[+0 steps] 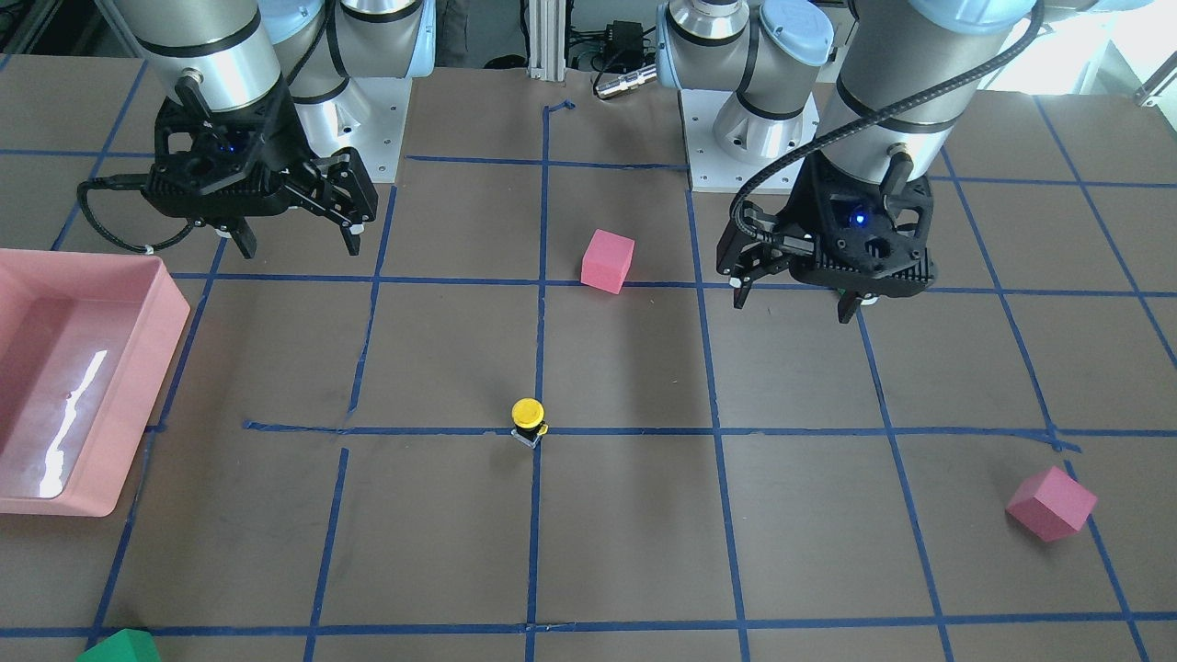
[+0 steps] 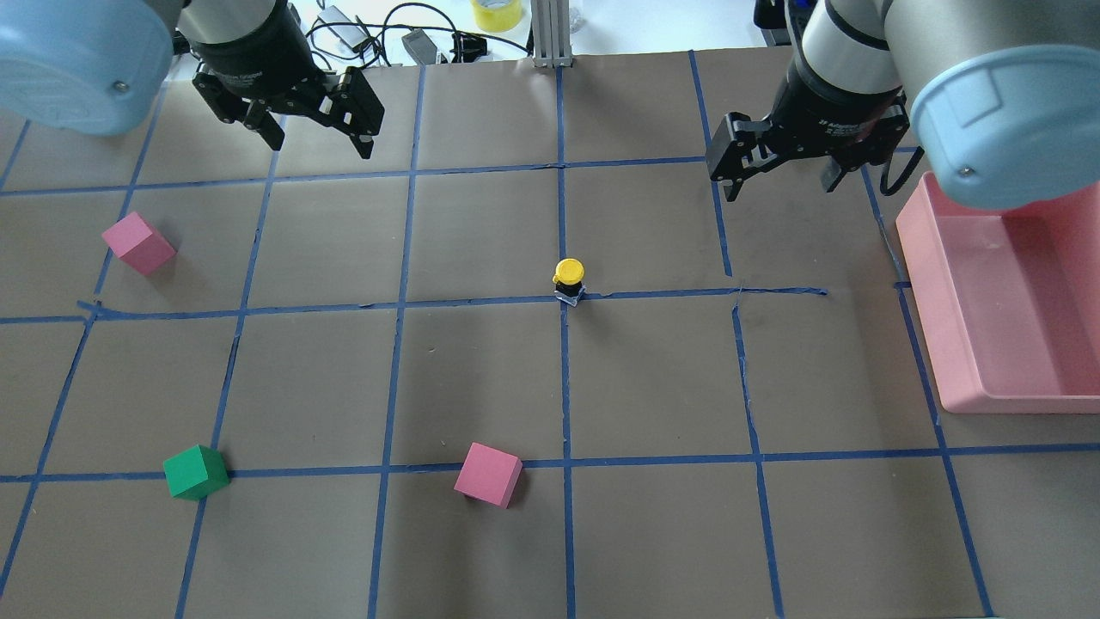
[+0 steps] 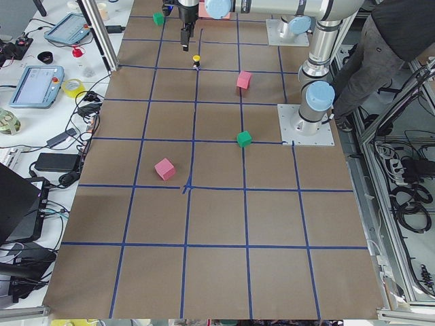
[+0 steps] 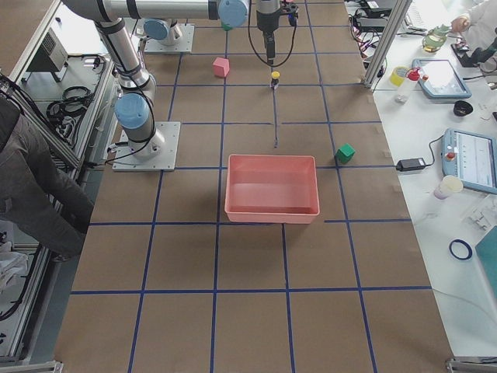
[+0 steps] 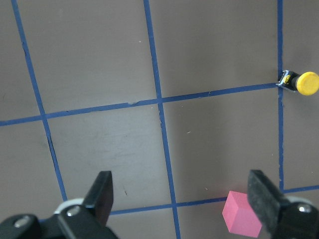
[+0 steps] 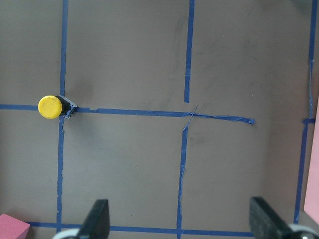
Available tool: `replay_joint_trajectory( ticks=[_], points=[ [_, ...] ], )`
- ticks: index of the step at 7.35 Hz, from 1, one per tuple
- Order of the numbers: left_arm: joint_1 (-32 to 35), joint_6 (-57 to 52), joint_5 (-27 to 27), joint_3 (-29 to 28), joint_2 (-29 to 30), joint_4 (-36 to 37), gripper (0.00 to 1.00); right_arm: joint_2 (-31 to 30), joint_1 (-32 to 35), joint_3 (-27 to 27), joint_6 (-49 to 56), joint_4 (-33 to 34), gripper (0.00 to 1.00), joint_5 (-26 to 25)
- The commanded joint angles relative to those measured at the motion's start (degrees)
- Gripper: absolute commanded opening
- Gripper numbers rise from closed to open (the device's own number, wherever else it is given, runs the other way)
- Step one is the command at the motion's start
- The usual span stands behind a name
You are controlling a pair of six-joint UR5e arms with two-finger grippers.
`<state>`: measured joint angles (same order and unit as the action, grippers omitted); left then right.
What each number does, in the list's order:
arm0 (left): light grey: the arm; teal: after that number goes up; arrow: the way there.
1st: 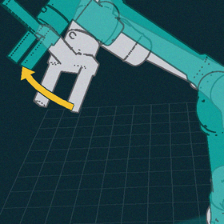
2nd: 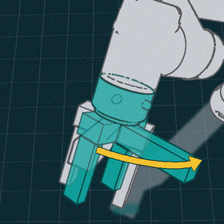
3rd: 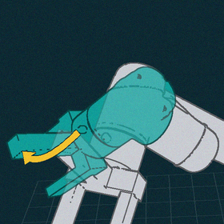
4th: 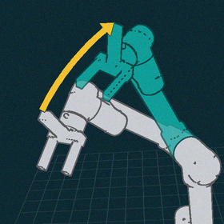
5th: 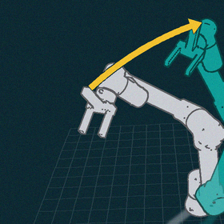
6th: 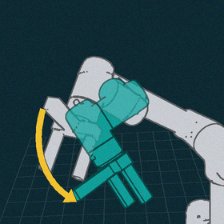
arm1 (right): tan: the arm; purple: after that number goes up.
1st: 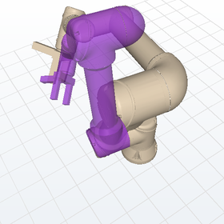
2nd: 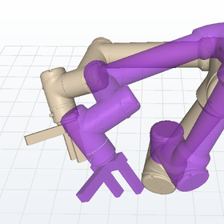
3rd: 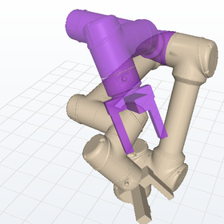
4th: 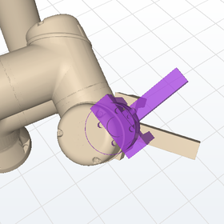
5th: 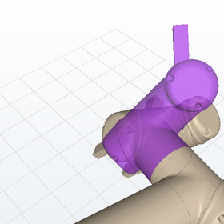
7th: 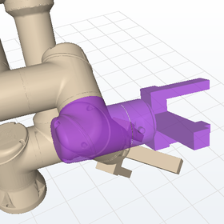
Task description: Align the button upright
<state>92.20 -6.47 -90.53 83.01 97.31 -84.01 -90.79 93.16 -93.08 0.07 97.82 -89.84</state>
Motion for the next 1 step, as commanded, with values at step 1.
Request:
replay_joint_trajectory(
  ticks=[1],
  points=[
    [0.00,0.49,-0.08,0.32,-0.54,0.34,1.00,-0.17,0.00,0.00,-0.16,0.00,1.00,-0.07]
  ],
)
